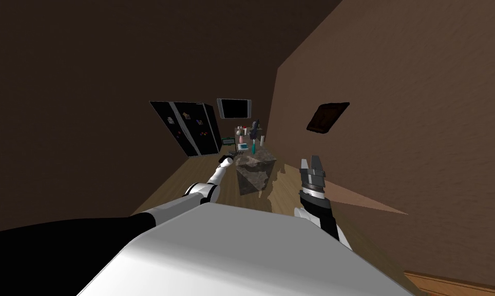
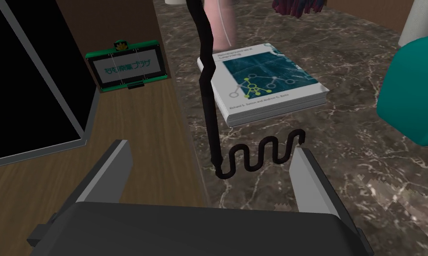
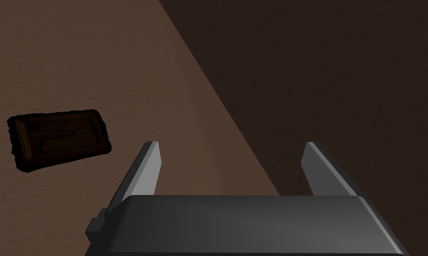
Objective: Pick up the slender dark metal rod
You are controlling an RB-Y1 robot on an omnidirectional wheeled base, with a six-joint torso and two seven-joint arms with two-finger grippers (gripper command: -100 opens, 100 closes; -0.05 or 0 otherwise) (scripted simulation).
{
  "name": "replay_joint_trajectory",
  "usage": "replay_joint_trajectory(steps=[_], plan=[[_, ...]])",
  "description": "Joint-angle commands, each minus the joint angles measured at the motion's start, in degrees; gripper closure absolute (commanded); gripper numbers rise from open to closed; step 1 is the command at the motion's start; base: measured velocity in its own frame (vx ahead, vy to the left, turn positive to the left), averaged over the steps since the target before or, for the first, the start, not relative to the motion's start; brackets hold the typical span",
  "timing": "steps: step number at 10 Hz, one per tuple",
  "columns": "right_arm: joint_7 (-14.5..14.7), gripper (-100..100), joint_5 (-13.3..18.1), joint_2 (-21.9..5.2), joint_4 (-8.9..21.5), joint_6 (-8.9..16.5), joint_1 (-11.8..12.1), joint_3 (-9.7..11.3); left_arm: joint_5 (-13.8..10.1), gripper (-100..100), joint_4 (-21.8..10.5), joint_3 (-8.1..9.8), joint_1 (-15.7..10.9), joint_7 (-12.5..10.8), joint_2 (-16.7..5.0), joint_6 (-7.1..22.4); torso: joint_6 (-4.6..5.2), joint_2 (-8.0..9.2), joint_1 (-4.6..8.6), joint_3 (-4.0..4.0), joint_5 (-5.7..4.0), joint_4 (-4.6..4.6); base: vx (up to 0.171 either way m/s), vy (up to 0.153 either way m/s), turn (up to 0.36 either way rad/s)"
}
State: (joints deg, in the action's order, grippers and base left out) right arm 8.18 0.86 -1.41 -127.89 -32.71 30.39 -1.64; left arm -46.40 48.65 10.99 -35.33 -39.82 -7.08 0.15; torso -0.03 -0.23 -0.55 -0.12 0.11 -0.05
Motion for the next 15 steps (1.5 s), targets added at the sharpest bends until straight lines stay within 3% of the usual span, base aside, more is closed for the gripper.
replay_joint_trajectory(steps=[1,5,9,10,11,12,13,15], plan=[[0.00,0,0.00,0.00,0.00,0.00,0.00,0.00,-0.04,-100,-0.04,-0.53,0.51,-0.19,-0.82,-1.90,0.00,0.00,0.00,0.00,0.00,0.00,0.036,0.108,-0.068],[0.00,0,0.00,0.01,0.00,0.00,0.00,0.00,0.77,-100,1.86,2.10,2.30,-0.19,0.50,-5.55,0.02,-0.15,0.22,-0.09,-0.05,-0.04,0.054,0.063,-0.124],[0.00,0,0.00,0.01,0.00,0.00,0.02,0.00,1.31,-100,3.60,4.92,3.24,-0.27,6.33,-8.09,0.02,-0.42,0.31,-0.25,-0.06,-0.10,0.119,0.048,-0.084],[0.00,0,0.00,0.01,0.00,0.00,0.02,0.00,1.30,-100,3.32,4.53,3.20,-0.20,5.54,-7.91,0.01,-0.47,0.32,-0.27,-0.07,-0.11,0.065,0.023,-0.007],[0.00,0,0.00,0.01,0.00,0.00,0.01,0.01,1.30,0,3.34,4.54,3.20,-0.26,5.68,-8.08,0.00,-0.27,0.38,-0.18,-0.08,-0.08,0.011,0.004,0.002],[0.00,0,0.00,0.01,0.00,0.00,0.00,0.01,1.30,-100,3.34,4.54,3.20,-0.25,5.66,-8.06,0.01,-0.08,0.45,-0.06,-0.09,-0.03,0.006,0.002,0.000],[0.00,0,0.00,0.01,0.00,0.00,0.00,0.01,1.30,100,3.33,4.54,3.20,-0.26,5.66,-8.06,0.01,0.00,0.47,-0.01,-0.10,-0.01,0.000,0.000,0.000],[0.00,0,0.00,0.01,0.00,0.00,0.00,0.01,1.30,100,3.33,4.54,3.20,-0.25,5.66,-8.06,0.01,0.05,0.48,0.02,-0.10,0.00,0.000,0.000,0.000]])
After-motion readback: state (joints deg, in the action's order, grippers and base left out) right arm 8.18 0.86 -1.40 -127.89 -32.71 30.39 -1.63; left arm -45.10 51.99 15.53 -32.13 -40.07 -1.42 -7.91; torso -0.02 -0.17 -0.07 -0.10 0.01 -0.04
